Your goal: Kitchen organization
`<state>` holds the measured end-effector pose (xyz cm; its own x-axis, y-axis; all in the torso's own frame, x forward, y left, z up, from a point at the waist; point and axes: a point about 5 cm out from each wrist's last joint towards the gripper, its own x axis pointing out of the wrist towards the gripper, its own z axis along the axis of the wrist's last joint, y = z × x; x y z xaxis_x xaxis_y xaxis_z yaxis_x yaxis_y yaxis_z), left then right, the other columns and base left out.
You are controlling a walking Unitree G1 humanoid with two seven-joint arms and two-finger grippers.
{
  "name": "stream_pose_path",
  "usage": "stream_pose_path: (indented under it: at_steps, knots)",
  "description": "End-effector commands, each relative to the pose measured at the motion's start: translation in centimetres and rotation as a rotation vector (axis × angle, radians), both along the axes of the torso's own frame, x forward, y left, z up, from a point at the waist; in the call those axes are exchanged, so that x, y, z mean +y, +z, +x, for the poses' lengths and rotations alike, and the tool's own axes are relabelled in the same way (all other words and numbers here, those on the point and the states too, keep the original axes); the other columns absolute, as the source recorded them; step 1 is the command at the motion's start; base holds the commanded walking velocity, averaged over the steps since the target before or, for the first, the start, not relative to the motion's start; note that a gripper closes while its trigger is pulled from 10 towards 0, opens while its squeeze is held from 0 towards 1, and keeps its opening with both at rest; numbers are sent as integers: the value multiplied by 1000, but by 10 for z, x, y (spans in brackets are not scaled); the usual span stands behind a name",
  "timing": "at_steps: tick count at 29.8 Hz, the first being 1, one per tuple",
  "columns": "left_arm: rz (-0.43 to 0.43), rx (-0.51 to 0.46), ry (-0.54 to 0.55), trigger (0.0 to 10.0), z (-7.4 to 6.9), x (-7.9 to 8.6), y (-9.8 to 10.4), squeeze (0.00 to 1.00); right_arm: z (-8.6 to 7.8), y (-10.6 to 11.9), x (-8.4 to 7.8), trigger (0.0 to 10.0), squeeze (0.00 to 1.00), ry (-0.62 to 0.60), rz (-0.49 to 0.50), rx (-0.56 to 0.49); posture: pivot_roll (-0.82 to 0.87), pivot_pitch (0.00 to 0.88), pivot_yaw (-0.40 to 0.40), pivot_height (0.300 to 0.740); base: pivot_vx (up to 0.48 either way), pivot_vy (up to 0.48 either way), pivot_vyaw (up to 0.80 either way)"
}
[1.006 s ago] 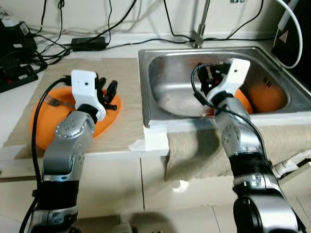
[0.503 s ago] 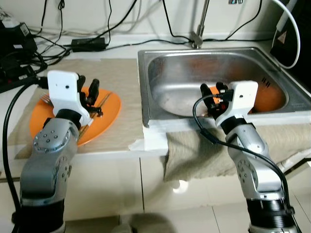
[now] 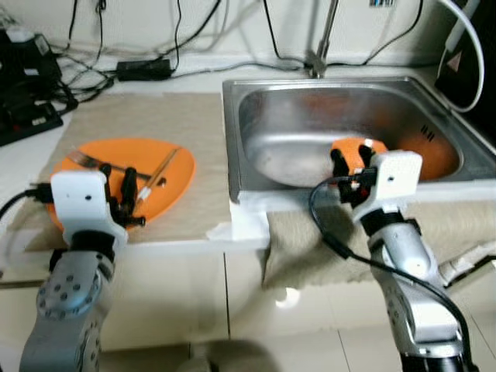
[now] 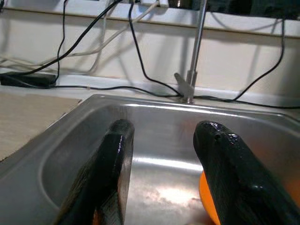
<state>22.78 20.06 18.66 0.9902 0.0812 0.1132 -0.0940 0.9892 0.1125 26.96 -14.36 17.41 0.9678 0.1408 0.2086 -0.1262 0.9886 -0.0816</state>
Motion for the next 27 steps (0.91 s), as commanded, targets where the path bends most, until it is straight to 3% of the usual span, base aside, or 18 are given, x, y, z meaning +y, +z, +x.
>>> stream_pose_path:
  at_steps: [1, 9, 23, 27]
  knots:
    - [17, -32, -21, 10000, 4, -5, 7, 0, -1, 0, -4, 10000, 0, -25, 3, -6, 96, 14, 16, 740, 0, 0, 0]
    - [9, -51, -43, 10000, 12, -9, 5, 0, 0, -8, 0, 10000, 0, -26, -8, 11, 87, 13, 20, 740, 0, 0, 0]
    - [-29, 19, -3, 10000, 27, 1, -3, 0, 1, -14, 8, 10000, 0, 1, -14, 28, 85, 27, 23, 740, 0, 0, 0]
    - [8, 64, -9, 10000, 29, 4, -6, 0, 2, -14, 10, 10000, 0, 7, -16, 27, 85, 29, 23, 740, 0, 0, 0]
